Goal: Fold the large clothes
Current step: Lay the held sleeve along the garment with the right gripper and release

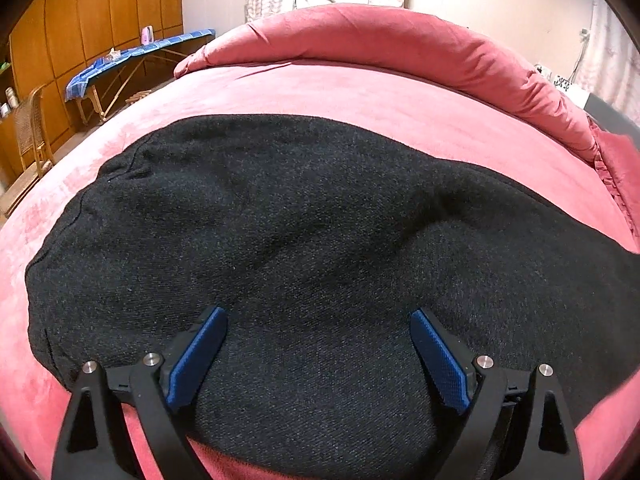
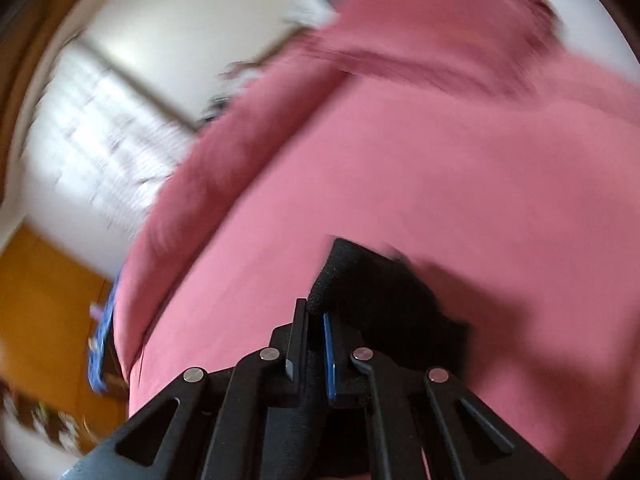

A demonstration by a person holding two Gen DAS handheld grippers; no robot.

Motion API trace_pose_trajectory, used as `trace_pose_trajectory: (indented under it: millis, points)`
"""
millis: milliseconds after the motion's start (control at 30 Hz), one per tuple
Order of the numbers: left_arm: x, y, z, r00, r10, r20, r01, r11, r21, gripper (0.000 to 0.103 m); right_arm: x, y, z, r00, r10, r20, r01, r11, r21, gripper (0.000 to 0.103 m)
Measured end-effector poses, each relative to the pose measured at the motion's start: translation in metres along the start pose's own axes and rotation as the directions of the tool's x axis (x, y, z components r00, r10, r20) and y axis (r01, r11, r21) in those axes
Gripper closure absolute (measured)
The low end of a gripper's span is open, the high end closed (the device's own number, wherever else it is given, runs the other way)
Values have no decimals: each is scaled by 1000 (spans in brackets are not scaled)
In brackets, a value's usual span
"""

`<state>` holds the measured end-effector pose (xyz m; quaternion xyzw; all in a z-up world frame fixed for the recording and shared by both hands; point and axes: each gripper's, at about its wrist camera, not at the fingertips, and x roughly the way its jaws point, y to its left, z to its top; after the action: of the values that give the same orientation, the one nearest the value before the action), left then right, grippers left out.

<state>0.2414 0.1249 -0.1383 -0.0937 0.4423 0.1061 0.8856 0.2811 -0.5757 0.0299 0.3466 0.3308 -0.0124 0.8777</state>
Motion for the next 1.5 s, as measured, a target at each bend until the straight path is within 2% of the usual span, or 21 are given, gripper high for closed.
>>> trace_pose_trajectory:
  millis: [67, 133, 200, 300, 400, 467, 500, 533, 567, 600, 667, 700, 733, 800, 967, 1000, 1133, 1300, 1367, 1433, 1500]
  points:
    - [-1, -1, 0, 1000, 2, -2, -2, 1000, -2, 9, -17, 40, 15, 991, 130, 43, -128, 991, -42, 97]
    - [-2, -1, 0, 1000, -3, -4, 3, 1000, -4, 9, -30, 54, 17, 983, 160, 91, -152, 984, -89, 97]
    - [-2, -1, -1, 1000, -7, -1, 7, 1000, 0, 9, -28, 43, 13, 983, 157, 99, -151, 987, -62, 97]
    - [-2, 1, -2, 1000, -10, 7, 10, 1000, 0, 9, -6, -22, -12, 999, 35, 15, -36, 997, 62, 97]
    - [-1, 0, -3, 1000, -4, 15, 4, 1000, 4, 9, 14, -92, -45, 991, -84, -106, 98, 986, 133, 93]
    - [-3, -1, -5, 1000, -1, 13, 1, 1000, 1, 9, 34, -137, -71, 955, -195, -222, 236, 955, 177, 78]
    - [-3, -2, -5, 1000, 0, 10, 0, 1000, 1, 9, 37, -153, -78, 949, -202, -242, 257, 941, 220, 66]
    - [-3, -2, -6, 1000, -1, 9, 1, 1000, 3, 9, 35, -168, -88, 959, -165, -232, 230, 929, 290, 68]
    - [-3, -2, -6, 1000, -2, 8, 2, 1000, 3, 8, 22, -188, -101, 991, -45, -123, 94, 899, 428, 68]
    - [-4, -2, -6, 1000, -2, 9, 2, 1000, 2, 8, 14, -199, -110, 997, 17, -74, 22, 866, 500, 68]
    - [-4, -4, -6, 1000, 5, 13, -5, 1000, 0, 8, 13, -213, -127, 994, 112, -15, -83, 813, 576, 76]
    - [-4, -5, -7, 1000, 9, 15, -9, 1000, -2, 8, 13, -212, -134, 993, 114, -19, -83, 816, 572, 87]
    - [-5, -6, -7, 1000, 13, 18, -13, 1000, -5, 7, 17, -209, -139, 992, 123, -36, -82, 825, 558, 91]
    - [-5, -8, -8, 1000, 21, 19, -21, 1000, -10, 7, 26, -203, -143, 986, 160, -53, -107, 836, 538, 93]
    - [-5, -8, -6, 1000, 20, 13, -20, 1000, -15, 7, 57, -179, -123, 987, 115, -113, -51, 887, 459, 94]
    - [-5, -8, -6, 1000, 19, 12, -19, 1000, -14, 7, 58, -178, -122, 987, 126, -97, -66, 879, 472, 92]
    - [-5, -7, -4, 1000, 17, 10, -17, 1000, -15, 7, 69, -174, -116, 986, 164, -9, -126, 791, 598, 86]
    - [-4, -3, -1, 1000, 5, 3, -5, 1000, -13, 7, 64, -165, -113, 967, 249, 55, -228, 751, 620, 78]
    - [-4, -3, -1, 1000, 5, 11, -5, 1000, -11, 7, 57, -153, -108, 972, 226, 58, -221, 810, 544, 68]
    - [-3, -3, -2, 1000, 7, 17, -7, 1000, -12, 7, 54, -149, -105, 988, 152, 23, -144, 865, 481, 65]
    - [-3, -3, -3, 1000, 10, 18, -9, 1000, -13, 7, 61, -153, -101, 991, 135, -21, -108, 866, 489, 65]
